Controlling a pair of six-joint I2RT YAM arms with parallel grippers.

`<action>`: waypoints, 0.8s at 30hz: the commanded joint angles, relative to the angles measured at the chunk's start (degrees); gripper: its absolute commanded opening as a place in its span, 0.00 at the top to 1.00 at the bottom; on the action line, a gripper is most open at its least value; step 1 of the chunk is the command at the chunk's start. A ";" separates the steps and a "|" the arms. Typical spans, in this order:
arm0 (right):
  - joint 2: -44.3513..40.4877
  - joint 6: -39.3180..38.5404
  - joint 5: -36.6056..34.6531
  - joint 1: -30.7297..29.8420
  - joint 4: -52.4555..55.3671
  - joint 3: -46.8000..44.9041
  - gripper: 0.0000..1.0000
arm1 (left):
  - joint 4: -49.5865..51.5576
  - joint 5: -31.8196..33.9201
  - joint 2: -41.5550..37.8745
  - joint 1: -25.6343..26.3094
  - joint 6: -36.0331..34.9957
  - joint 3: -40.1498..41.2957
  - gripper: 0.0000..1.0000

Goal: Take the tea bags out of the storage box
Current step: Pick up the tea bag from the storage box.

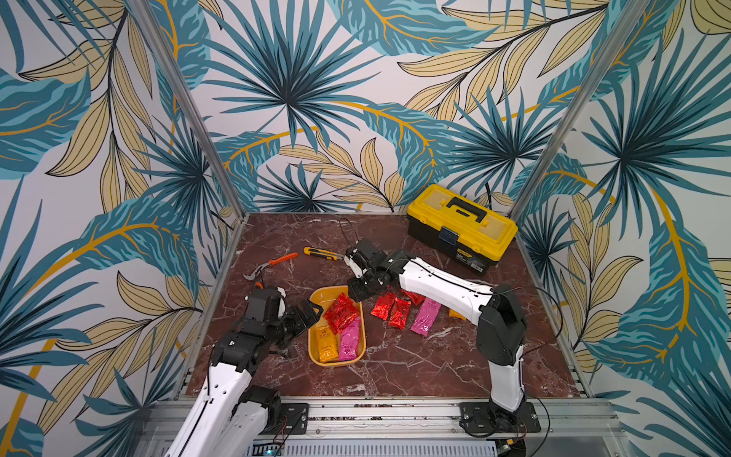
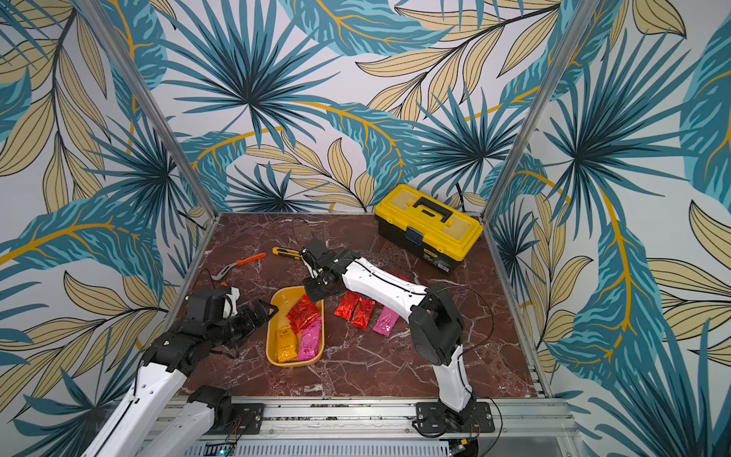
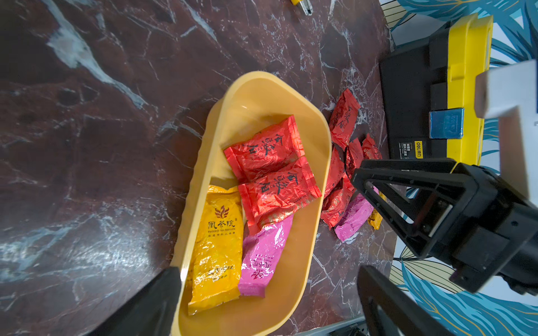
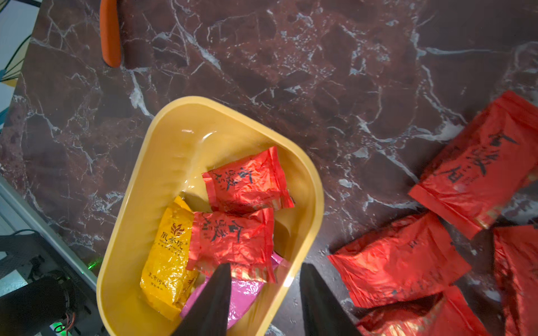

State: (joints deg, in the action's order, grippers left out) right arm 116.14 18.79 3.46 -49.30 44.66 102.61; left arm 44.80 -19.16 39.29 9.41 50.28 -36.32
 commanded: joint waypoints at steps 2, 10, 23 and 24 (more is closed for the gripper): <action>3.11 -2.59 -1.32 -1.30 4.44 2.95 0.56 | 1.82 -2.54 -1.82 -1.88 -1.28 2.03 0.00; 7.07 -3.31 -3.73 -1.90 5.87 6.65 0.53 | 2.14 -3.08 -2.90 -2.51 -1.00 2.74 0.00; 11.79 -3.67 -4.55 -2.38 6.84 10.16 0.51 | 2.07 -3.34 -3.16 -2.60 -0.82 3.28 0.00; 11.90 -3.53 -4.48 -2.37 6.84 10.16 0.51 | 1.96 -3.22 -3.24 -2.56 -0.81 3.37 0.00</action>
State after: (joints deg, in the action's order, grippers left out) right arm 126.19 15.79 -0.27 -51.29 49.91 111.79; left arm 46.19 -22.11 36.93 7.42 50.33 -34.15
